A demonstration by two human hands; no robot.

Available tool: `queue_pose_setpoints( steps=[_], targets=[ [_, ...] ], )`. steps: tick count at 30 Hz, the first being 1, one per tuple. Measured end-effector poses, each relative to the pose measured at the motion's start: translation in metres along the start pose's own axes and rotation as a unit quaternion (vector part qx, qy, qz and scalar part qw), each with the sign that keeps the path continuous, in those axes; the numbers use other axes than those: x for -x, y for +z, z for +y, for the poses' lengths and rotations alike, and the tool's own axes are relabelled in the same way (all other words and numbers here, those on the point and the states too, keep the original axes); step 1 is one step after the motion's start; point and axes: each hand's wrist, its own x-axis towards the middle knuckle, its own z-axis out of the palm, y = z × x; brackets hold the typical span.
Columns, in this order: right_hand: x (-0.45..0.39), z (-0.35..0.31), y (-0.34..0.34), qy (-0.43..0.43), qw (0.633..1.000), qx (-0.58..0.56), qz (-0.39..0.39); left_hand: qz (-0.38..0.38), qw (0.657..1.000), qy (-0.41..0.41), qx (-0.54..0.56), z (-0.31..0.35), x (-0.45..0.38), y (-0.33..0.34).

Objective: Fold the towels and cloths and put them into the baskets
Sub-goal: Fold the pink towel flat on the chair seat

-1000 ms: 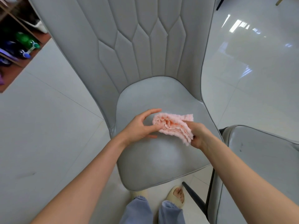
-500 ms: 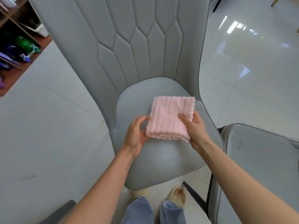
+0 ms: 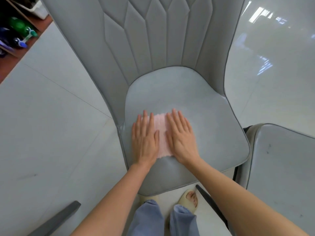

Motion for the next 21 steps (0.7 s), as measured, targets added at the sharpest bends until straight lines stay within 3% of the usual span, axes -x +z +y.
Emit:
queue_pose_setpoints(
  steps=[2, 7, 11, 15, 18, 21],
  targets=[
    [0.003, 0.011, 0.019, -0.04, 0.997, 0.034, -0.062, -0.047, 0.996, 0.038, -0.06, -0.01, 0.003, 0.018],
    [0.002, 0.034, 0.032, 0.007, 0.989, 0.058, -0.135, -0.158, 0.98, 0.039, -0.115, -0.021, -0.002, 0.028],
    [-0.004, 0.021, 0.016, 0.027, 0.977, 0.061, -0.203, -0.295, 0.941, 0.022, -0.164, -0.014, -0.017, -0.003],
    [0.017, 0.03, -0.044, 0.069, 0.982, 0.013, -0.174, -0.36, 0.896, 0.052, -0.253, 0.001, -0.046, -0.055],
    [0.064, 0.055, -0.098, 0.193, 0.969, -0.037, -0.148, -0.396, 0.871, 0.066, -0.282, 0.026, -0.06, -0.087],
    [0.124, 0.095, -0.155, 0.334, 0.928, -0.05, -0.159, -0.471, 0.831, 0.086, -0.281, 0.079, -0.064, -0.103]
  ],
)
